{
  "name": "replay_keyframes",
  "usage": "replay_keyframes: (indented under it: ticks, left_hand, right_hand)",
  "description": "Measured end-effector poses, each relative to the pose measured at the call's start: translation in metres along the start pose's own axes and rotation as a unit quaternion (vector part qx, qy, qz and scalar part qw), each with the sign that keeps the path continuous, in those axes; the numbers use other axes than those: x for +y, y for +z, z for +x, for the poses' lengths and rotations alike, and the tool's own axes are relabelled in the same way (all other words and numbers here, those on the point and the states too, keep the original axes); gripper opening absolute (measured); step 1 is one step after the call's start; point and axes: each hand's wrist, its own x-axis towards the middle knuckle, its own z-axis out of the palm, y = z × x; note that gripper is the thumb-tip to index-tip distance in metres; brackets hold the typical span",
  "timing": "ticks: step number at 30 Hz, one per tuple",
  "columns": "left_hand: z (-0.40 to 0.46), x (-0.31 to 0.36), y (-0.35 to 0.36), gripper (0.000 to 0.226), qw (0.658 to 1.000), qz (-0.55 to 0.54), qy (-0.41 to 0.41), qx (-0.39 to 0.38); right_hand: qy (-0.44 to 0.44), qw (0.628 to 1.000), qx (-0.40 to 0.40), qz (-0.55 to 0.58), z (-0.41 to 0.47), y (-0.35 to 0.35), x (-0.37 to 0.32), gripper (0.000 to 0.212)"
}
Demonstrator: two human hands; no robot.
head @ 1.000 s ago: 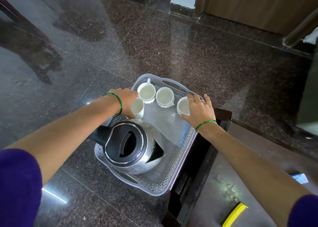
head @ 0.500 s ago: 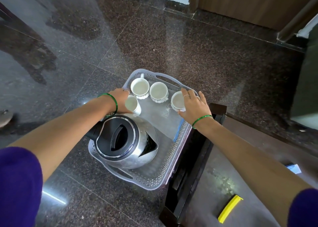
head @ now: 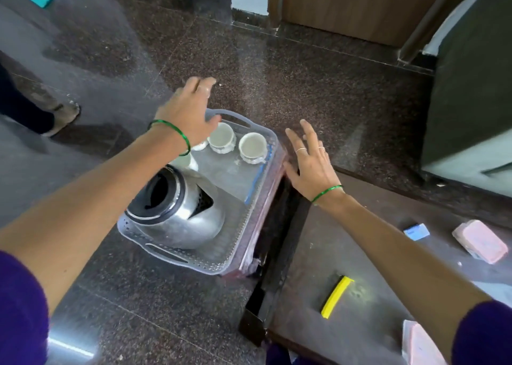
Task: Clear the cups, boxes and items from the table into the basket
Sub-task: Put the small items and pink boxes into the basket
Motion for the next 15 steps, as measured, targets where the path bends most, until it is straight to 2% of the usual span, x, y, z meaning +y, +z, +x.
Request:
replay_keyframes:
  ticks: [2, 4, 7, 10, 12, 15]
  left_hand:
    - [-0.004, 0.042, 0.000, 0.060, 0.997, -0.025, 0.060, 0.043]
    - [-0.012, 0.085, 0.007, 0.058, 0.991, -0.037, 0.120, 0.052]
    - [-0.033, 0.142, 0.031, 0.057, 0.979, -0.021, 0.201, 0.030]
    - [-0.062, 0.184, 0.068, 0.057, 0.970, -0.017, 0.244, -0.018]
    - [-0.080, 0.205, 0.096, 0.058, 0.970, -0.039, 0.233, -0.059]
    - [-0.096, 0.238, 0.128, 0.054, 0.971, -0.182, 0.106, -0.112]
  right_hand:
    - [0.029, 1.000, 0.006, -0.007, -0.018, -0.014, 0.020, 0.064]
    - [0.059, 0.998, 0.010, -0.020, -0.040, -0.028, 0.044, 0.064]
    - [0.102, 0.994, 0.021, -0.028, -0.076, -0.048, 0.079, 0.063]
    - [0.141, 0.989, 0.025, -0.036, -0.115, -0.066, 0.111, 0.062]
    - [0.164, 0.985, 0.020, -0.044, -0.140, -0.073, 0.134, 0.062]
    - [0.188, 0.980, -0.028, -0.056, -0.169, -0.076, 0.167, 0.062]
